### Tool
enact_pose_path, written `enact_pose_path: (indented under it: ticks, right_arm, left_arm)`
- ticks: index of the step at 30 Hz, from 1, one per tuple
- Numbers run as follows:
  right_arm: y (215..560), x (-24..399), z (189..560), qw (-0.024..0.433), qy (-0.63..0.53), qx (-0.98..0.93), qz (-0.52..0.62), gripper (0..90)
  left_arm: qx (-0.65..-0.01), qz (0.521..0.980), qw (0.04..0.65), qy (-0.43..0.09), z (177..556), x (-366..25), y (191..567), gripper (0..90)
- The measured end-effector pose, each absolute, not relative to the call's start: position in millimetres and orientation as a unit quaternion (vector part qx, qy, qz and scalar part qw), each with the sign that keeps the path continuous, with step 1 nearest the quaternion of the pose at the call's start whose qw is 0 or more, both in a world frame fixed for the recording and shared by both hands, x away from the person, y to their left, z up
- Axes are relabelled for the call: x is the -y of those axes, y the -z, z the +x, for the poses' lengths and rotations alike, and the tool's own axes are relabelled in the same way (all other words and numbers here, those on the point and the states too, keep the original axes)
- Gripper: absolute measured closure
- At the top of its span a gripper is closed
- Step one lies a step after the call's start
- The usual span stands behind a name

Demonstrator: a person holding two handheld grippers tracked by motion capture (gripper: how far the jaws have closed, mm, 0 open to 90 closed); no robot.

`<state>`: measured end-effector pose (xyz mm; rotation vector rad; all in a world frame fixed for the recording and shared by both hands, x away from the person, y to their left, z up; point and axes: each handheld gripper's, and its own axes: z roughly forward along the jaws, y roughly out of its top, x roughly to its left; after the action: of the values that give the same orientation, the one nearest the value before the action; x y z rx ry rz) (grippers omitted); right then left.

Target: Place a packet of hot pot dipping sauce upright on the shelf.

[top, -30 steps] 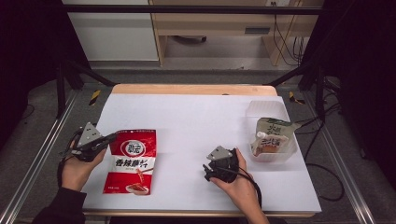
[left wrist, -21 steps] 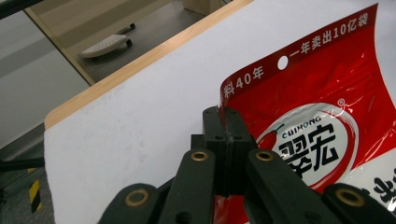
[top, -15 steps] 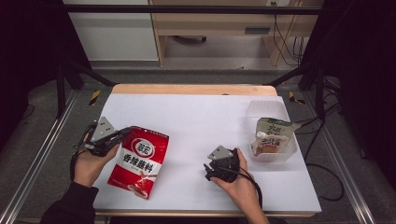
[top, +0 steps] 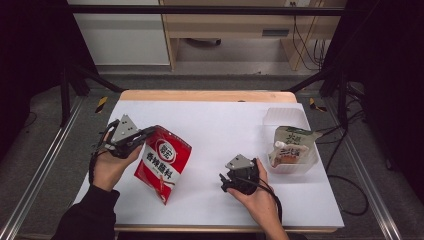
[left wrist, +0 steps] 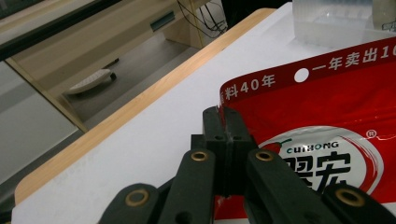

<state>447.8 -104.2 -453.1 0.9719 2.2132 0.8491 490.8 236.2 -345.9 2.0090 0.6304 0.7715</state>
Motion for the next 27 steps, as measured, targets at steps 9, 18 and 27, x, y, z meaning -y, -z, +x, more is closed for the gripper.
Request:
enact_pose_path:
  ticks: [9, 18, 27]
  right_arm:
    - [414.3, 102.2, 454.5, 0.286, -0.336, -0.828, 0.347, 19.1]
    - [375.7, 90.3, 462.8, 0.236, -0.359, -0.843, 0.323, 18.6]
    - [353.8, 69.3, 467.0, 0.179, -0.368, -0.864, 0.292, 16.6]
  left_arm:
    - [-0.243, 0.814, 0.428, -0.310, 497.8, -225.3, 346.0, 90.0]
    - [-0.241, 0.817, 0.426, -0.304, 495.3, -223.3, 349.4, 90.0]
    - [-0.243, 0.818, 0.423, -0.304, 494.8, -224.1, 351.4, 90.0]
